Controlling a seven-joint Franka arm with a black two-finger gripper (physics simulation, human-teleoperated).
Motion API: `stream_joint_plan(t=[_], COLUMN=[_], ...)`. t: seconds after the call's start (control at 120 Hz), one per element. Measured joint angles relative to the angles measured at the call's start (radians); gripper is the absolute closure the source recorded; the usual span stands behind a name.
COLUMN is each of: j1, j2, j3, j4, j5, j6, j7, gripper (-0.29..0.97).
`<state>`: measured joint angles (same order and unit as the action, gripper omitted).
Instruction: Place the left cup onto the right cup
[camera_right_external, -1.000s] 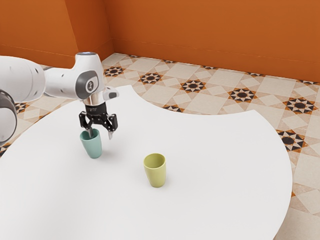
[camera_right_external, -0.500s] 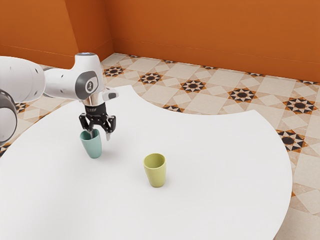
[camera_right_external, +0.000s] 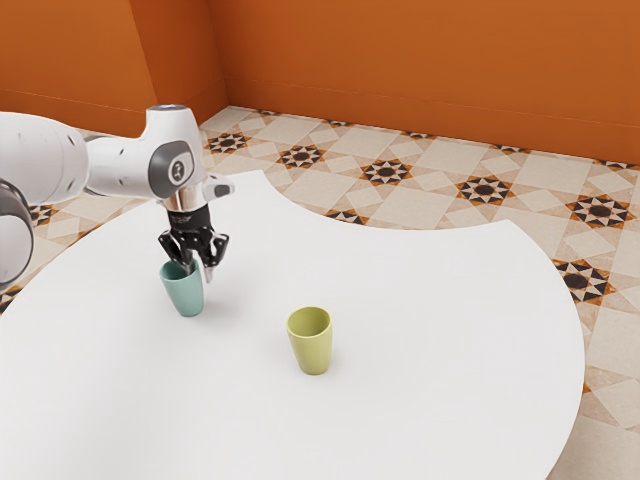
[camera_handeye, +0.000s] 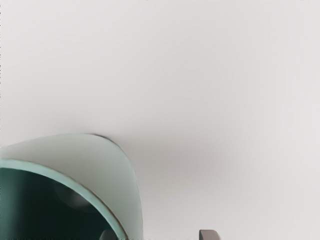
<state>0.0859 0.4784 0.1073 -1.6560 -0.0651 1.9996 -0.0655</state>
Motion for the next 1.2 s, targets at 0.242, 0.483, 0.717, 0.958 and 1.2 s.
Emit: stream_joint_plan(t=[0.242, 0.483, 0.717, 0.958, 1.2], j1=[0.003, 0.003, 0.003, 0.001, -0.012], j2=[-0.003, -0.003, -0.003, -0.013, -0.046], j3=[0.001, 0.004, 0.007, 0.009, 0.010], j4=[-0.001, -0.001, -0.001, -0.001, -0.001], j5=[-0.004, -0.003, -0.002, -0.002, 0.004], j6=[-0.003, -0.003, -0.001, -0.003, -0.024], j7=[0.006, 0.012, 0.014, 0.014, 0.011], gripper=[0.69, 0.76, 0.77, 0.78, 0.77])
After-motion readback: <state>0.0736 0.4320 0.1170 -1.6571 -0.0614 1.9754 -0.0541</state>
